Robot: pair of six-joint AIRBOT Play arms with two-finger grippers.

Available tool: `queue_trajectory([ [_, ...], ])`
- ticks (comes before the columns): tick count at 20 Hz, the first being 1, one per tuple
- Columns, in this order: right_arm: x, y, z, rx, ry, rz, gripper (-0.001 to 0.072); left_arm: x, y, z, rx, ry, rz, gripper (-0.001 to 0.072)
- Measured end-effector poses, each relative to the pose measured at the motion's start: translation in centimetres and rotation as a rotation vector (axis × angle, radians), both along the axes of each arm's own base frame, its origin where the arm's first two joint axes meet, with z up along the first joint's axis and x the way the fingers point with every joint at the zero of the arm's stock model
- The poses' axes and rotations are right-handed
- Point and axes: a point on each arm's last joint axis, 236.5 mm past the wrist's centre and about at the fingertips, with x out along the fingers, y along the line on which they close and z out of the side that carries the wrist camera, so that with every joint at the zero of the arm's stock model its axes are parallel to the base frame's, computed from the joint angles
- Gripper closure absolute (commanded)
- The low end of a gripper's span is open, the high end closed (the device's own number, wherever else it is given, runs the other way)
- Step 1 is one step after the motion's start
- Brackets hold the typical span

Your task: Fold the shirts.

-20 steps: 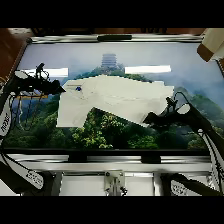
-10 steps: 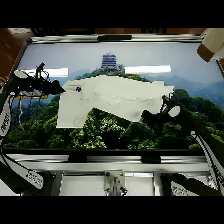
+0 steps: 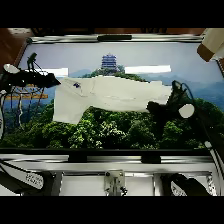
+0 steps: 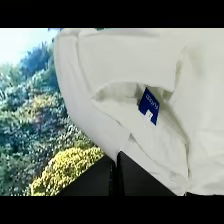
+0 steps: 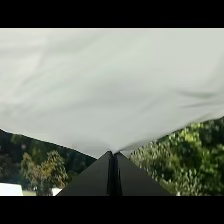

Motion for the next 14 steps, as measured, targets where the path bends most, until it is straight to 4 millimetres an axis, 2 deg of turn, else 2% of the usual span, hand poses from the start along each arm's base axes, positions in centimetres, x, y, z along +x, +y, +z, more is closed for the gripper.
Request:
queue_trajectory([
  [2,1.1,-0.8,5.7,-0.047,-0.159,0.013,0.0668,0.3,0.3,5.0,0.025,-0.115,0.024,0.0674],
  [4,1.7,-1.6,12.5,-0.097,-0.331,0.016,0.0668,0.2,0.5,11.6,0.039,-0.271,0.064,0.0673],
  [6,1.7,-2.3,19.7,-0.130,-0.497,0.006,0.0668,-0.8,0.6,19.8,0.031,-0.465,0.121,0.0673],
  [8,0.8,-2.7,27.2,-0.143,-0.665,-0.011,0.0667,-3.4,0.4,29.1,-0.001,-0.681,0.185,0.0673],
  [9,0.0,-3.0,30.6,-0.149,-0.737,-0.019,0.0667,-5.6,0.3,34.0,-0.025,-0.800,0.218,0.0673],
  [11,-2.1,-3.3,37.4,-0.148,-0.887,-0.035,0.0667,-11.3,-0.2,42.4,-0.056,-1.006,0.260,0.0673],
  [14,-6.2,-3.9,45.8,-0.153,-1.086,-0.058,0.0666,-21.9,-0.9,52.4,-0.093,-1.298,0.314,0.0673],
])
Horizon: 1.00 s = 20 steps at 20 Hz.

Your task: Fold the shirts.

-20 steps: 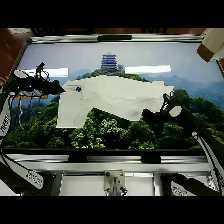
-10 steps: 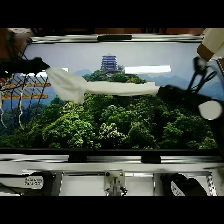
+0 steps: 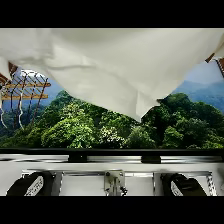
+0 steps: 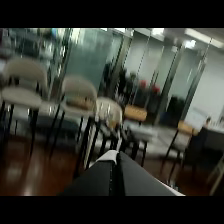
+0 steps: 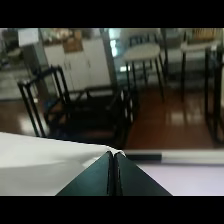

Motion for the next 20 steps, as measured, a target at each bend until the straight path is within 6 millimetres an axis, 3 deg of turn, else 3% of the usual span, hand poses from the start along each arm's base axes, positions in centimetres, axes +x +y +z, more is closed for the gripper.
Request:
queue_trajectory([
  [2,-3.2,-0.3,4.7,0.005,-0.120,-0.003,0.0667,-6.6,-0.4,4.2,-0.013,-0.155,0.027,0.0674],
  [4,-5.7,-0.6,7.8,0.009,-0.202,-0.006,0.0666,-12.5,-1.1,6.7,-0.015,-0.272,0.035,0.0674],
  [6,-7.5,-1.0,9.6,0.001,-0.257,-0.018,0.0666,-15.6,-1.8,7.5,0.003,-0.320,0.040,0.0674],
  [8,-7.6,-1.5,9.6,-0.029,-0.244,-0.046,0.0666,-16.8,-2.2,7.2,0.034,-0.320,0.049,0.0674],
  [11,-5.0,-2.4,5.9,-0.101,-0.085,-0.098,0.0666,-14.0,-2.1,4.3,0.104,-0.182,0.081,0.0674],
  [13,-1.8,-3.1,1.3,-0.160,0.094,-0.134,0.0666,-9.7,-1.5,0.5,0.149,-0.007,0.090,0.0673],
  [17,6.3,-4.1,-10.6,-0.263,0.494,-0.167,0.0665,0.4,0.2,-11.1,0.190,0.429,0.053,0.0671],
  [20,12.8,-3.9,-19.4,-0.299,0.700,-0.165,0.0665,7.6,1.8,-20.7,0.169,0.704,0.020,0.0672],
])
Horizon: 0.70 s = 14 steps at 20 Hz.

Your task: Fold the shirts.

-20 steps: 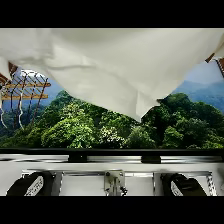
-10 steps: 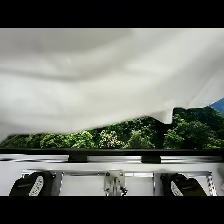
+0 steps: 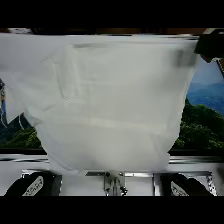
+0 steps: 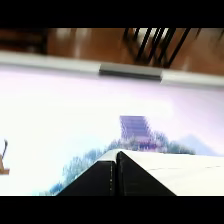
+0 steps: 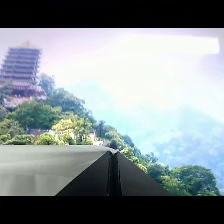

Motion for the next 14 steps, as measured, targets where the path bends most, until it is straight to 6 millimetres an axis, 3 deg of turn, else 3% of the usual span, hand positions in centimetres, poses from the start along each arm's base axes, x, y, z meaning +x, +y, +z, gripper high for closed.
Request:
queue_trajectory([
  [3,6.0,0.5,-8.2,0.038,0.123,-0.044,0.0664,5.9,1.0,-8.6,-0.060,0.200,-0.001,0.0672],
  [7,10.6,1.9,-17.8,0.151,0.252,-0.105,0.0664,11.4,0.8,-18.6,-0.165,0.380,-0.006,0.0671],
  [8,11.3,2.4,-19.6,0.179,0.275,-0.111,0.0639,12.4,0.4,-20.8,-0.186,0.419,-0.009,0.0670],
  [9,11.7,2.8,-21.5,0.206,0.305,-0.120,0.0517,13.1,0.0,-23.2,-0.205,0.458,-0.013,0.0668],
  [10,12.0,3.2,-23.2,0.230,0.335,-0.126,0.0268,13.7,-0.6,-25.2,-0.220,0.494,-0.020,0.0609],
  [11,12.1,3.6,-24.6,0.252,0.359,-0.131,0.0198,14.0,-1.2,-27.0,-0.230,0.529,-0.028,0.0461],
  [12,12.3,4.0,-25.3,0.268,0.368,-0.130,0.0198,14.2,-1.8,-28.7,-0.239,0.562,-0.037,0.0232],
  [13,12.2,4.3,-25.9,0.280,0.385,-0.128,0.0198,14.3,-2.4,-30.0,-0.248,0.588,-0.045,0.0077],
  [14,12.1,4.3,-26.1,0.277,0.398,-0.116,0.0198,14.3,-2.7,-30.9,-0.252,0.611,-0.053,0.0039],
])
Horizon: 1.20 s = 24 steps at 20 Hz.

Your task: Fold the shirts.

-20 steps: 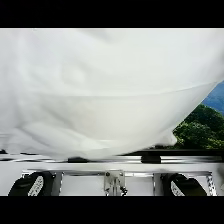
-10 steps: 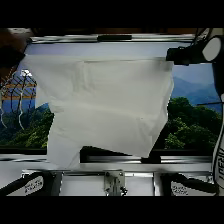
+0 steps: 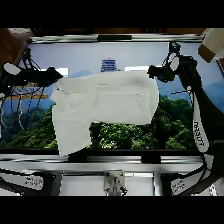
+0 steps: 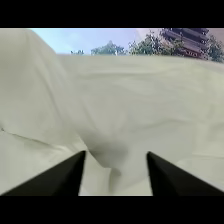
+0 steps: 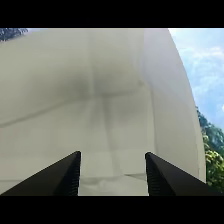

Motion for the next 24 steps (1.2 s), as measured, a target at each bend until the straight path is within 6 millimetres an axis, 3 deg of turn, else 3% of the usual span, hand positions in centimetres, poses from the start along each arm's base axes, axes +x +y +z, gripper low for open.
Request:
queue_trajectory([
  [3,-1.8,-1.4,0.7,-0.041,0.048,0.070,0.0205,-0.6,0.2,-0.6,-0.007,0.047,-0.036,0.0073],
  [4,-2.8,-2.3,0.9,-0.054,0.079,0.089,0.0205,-1.2,0.6,-0.6,-0.009,0.070,-0.054,0.0267],
  [5,-4.2,-3.2,1.0,-0.056,0.127,0.104,0.0206,-1.9,1.2,-0.4,-0.014,0.096,-0.072,0.0312],
  [7,-7.9,-4.1,0.3,-0.003,0.265,0.148,0.0205,-4.1,2.0,-0.7,-0.034,0.182,-0.118,0.0309],
  [11,-15.0,-2.4,-1.5,0.161,0.486,0.259,0.0205,-10.4,2.7,-3.2,-0.061,0.385,-0.223,0.0301],
  [13,-17.1,-1.6,-2.6,0.207,0.530,0.276,0.0205,-13.3,3.1,-4.8,-0.069,0.445,-0.239,0.0140],
  [18,-19.4,0.6,-4.2,0.272,0.574,0.307,0.0205,-17.8,5.7,-8.2,-0.079,0.470,-0.231,0.0136],
  [24,-19.6,1.8,-4.6,0.279,0.559,0.340,0.0205,-19.0,9.0,-10.9,-0.076,0.454,-0.156,0.0137],
])
